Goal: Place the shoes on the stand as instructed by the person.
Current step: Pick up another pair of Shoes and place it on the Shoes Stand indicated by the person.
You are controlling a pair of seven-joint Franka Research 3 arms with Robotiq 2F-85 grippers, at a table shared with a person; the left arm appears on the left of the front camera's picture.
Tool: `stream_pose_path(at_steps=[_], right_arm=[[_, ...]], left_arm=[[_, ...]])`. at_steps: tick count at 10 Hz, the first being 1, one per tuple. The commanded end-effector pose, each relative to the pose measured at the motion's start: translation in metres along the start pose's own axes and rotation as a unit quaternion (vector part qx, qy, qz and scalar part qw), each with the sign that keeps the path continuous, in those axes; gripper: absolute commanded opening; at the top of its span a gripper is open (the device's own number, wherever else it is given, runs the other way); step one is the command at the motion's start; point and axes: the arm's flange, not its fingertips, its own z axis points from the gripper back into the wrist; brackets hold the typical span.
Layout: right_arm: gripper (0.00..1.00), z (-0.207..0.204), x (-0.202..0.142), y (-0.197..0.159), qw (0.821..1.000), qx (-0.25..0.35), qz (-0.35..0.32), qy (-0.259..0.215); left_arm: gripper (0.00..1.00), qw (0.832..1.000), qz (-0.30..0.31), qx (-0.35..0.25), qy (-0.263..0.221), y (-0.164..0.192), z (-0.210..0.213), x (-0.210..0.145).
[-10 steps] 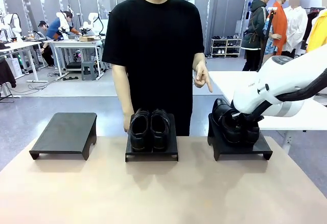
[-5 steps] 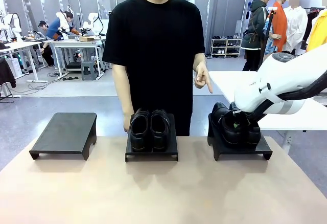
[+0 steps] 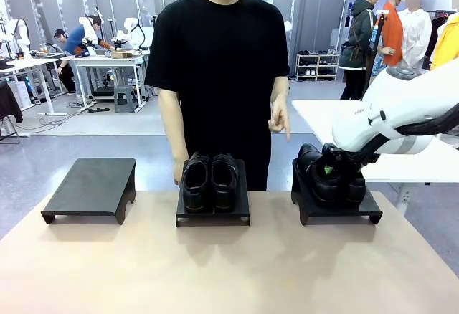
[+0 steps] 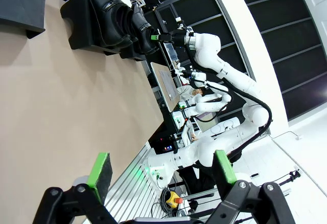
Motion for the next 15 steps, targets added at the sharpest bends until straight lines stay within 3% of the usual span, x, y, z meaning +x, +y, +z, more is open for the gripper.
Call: stream_pose_path(at_steps=[1,2,12,15], right_arm=[[1.00,0.009,0.000,0.003,1.000,-0.002,-0.022,0.002],[0.94,0.007,0.002,0.001,1.000,0.010,-0.005,0.011],[0.94,0.005,0.001,0.002,1.000,0.002,-0.002,0.003],[0.94,0.092,-0.021,-0.004,0.991,0.127,-0.047,-0.018]], left_arm=[[1.00,1.000,-0.006,-0.008,-0.003,-0.003,0.000,0.000],[1.00,1.000,-0.006,-0.008,-0.003,-0.003,0.000,0.000],[1.00,1.000,-0.006,-0.008,-0.003,-0.003,0.000,0.000],[1.00,1.000,-0.006,-0.008,-0.003,-0.003,0.000,0.000]])
